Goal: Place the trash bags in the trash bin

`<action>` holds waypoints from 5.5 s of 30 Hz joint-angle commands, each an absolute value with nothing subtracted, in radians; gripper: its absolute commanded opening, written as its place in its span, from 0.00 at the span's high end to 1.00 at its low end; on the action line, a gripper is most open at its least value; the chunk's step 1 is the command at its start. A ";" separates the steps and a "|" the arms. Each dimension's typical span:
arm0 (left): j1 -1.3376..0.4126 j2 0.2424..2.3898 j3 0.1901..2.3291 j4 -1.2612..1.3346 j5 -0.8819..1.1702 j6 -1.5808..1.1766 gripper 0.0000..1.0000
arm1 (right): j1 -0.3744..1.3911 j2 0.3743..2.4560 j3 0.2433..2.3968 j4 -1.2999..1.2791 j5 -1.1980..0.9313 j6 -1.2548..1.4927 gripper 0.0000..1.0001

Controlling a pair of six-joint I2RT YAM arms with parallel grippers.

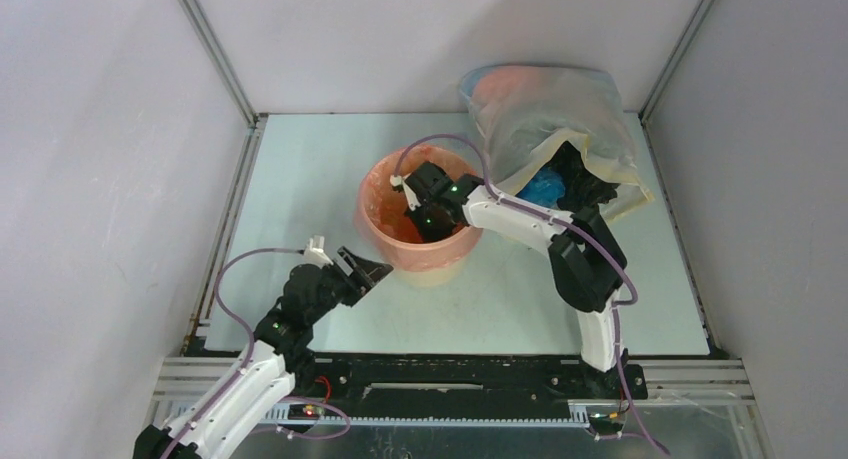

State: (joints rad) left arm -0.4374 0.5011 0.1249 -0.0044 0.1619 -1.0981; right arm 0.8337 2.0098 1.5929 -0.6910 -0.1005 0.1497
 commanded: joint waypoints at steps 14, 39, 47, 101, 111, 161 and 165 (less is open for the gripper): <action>-0.433 0.466 0.233 -0.199 0.102 -1.003 0.16 | 0.792 1.943 1.717 -0.792 0.346 0.193 1.00; -0.432 0.610 0.235 -0.054 0.096 -0.945 0.16 | 0.879 1.865 1.692 -0.774 -0.075 0.159 1.00; -0.431 0.544 0.251 -0.155 0.096 -0.900 0.15 | 0.907 1.646 1.658 -0.762 0.014 0.128 0.74; -0.378 0.508 0.242 -0.094 -0.197 -0.718 0.05 | 0.873 0.936 0.528 0.176 0.502 0.284 0.00; -0.335 0.325 0.235 -0.127 -0.419 -0.599 0.03 | 0.642 0.661 0.431 0.116 0.478 0.168 0.00; 0.032 1.260 0.191 1.063 -0.258 -0.022 0.00 | 0.009 1.358 0.241 0.993 0.117 0.062 0.00; 0.032 1.259 0.189 1.062 -0.258 -0.022 0.00 | 0.008 1.356 0.243 0.989 0.117 0.062 0.00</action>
State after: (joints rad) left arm 0.0250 1.2591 0.1635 1.0027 -0.2626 -0.0368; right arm 0.0120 1.3586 0.2146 0.9302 0.1123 0.0673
